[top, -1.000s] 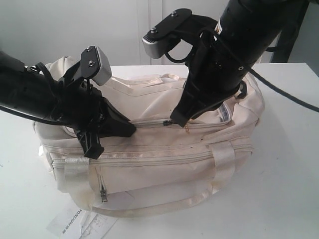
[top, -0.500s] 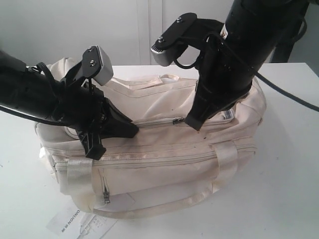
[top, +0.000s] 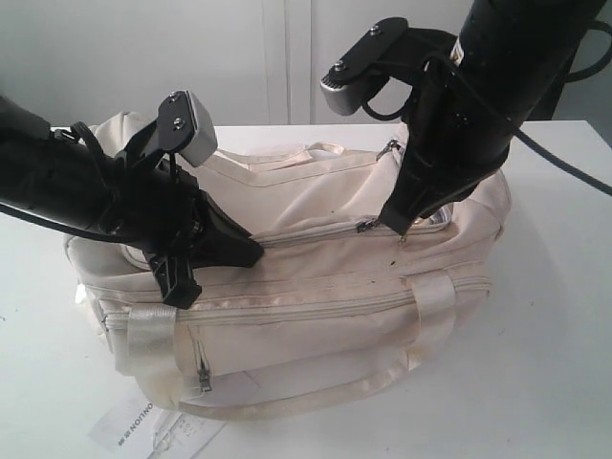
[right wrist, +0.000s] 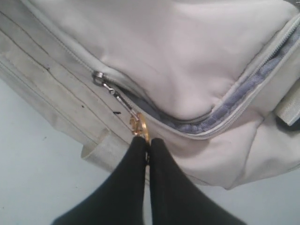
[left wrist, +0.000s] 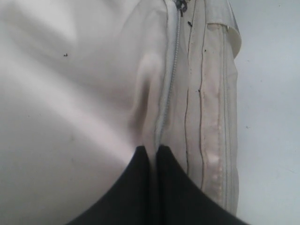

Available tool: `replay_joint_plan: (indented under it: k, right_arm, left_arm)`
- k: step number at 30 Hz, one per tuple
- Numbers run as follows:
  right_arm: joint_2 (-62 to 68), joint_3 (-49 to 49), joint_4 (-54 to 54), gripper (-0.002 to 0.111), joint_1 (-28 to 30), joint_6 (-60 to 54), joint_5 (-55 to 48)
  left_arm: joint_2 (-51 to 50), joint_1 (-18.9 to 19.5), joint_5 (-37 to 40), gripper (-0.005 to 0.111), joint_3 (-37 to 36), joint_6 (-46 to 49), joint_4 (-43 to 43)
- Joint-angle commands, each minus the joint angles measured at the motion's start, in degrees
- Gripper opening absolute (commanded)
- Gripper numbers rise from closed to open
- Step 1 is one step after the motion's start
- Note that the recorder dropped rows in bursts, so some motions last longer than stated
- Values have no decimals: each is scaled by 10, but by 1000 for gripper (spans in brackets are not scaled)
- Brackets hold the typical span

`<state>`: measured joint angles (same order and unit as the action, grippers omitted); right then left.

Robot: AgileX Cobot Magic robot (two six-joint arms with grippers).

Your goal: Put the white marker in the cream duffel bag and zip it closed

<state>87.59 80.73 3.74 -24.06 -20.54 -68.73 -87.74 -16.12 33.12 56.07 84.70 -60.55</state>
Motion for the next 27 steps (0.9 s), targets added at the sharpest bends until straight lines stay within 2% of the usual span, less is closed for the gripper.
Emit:
replay_joint_plan:
  k: [1,14,27]
  right_arm:
    - [-6,-2,28,0,8,2,-12]
    - [-6,-2,61,0,10,2,-12]
    - [-6,-2,59,0,40,2,-12]
  left_arm:
    - [5,0,4,0,-3,-5,11]
    - [5,0,4,0,-3,-5,11]
    - [5,0,3,0,-3,-5,11]
